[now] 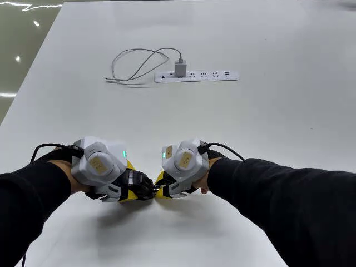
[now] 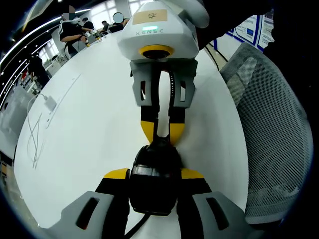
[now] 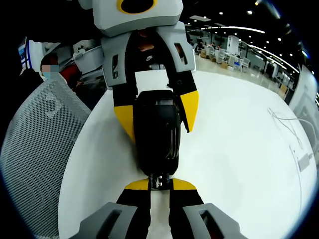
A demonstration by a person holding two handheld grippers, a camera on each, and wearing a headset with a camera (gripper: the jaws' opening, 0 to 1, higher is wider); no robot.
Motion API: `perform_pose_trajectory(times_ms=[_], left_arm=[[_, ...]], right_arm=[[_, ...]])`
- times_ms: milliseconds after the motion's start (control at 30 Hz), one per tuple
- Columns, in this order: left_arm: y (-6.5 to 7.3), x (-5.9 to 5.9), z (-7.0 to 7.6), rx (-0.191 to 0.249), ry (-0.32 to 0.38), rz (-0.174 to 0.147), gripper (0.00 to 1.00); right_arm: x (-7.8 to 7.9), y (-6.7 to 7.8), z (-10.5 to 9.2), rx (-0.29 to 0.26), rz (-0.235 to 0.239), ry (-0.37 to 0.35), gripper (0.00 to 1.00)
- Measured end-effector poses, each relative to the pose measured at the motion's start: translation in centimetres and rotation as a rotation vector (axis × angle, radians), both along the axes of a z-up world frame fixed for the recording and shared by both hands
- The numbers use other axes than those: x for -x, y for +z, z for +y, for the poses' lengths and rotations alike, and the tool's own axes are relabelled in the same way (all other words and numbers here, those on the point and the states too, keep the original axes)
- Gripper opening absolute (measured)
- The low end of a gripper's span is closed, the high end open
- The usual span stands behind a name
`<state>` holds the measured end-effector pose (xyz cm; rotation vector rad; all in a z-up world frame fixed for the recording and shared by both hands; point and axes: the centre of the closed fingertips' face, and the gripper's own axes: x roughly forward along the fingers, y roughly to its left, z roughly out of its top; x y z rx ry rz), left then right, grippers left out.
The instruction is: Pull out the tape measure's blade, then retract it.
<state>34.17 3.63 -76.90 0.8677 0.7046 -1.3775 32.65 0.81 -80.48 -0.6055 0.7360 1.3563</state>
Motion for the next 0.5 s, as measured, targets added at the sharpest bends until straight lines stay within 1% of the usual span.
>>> perform_pose_trajectory(times_ms=[333,500], left_arm=[[-0.02,0.0,-0.04,-0.001,0.003,0.001,0.31],[-0.06,0.03,-0.06,-0.006,0.0,0.007,0.31]], right_arm=[[0.06,0.01,-0.61,0.006,-0.003,0.003,0.09],[0.07,0.03,-0.88,0.007,-0.003,-0.002,0.09]])
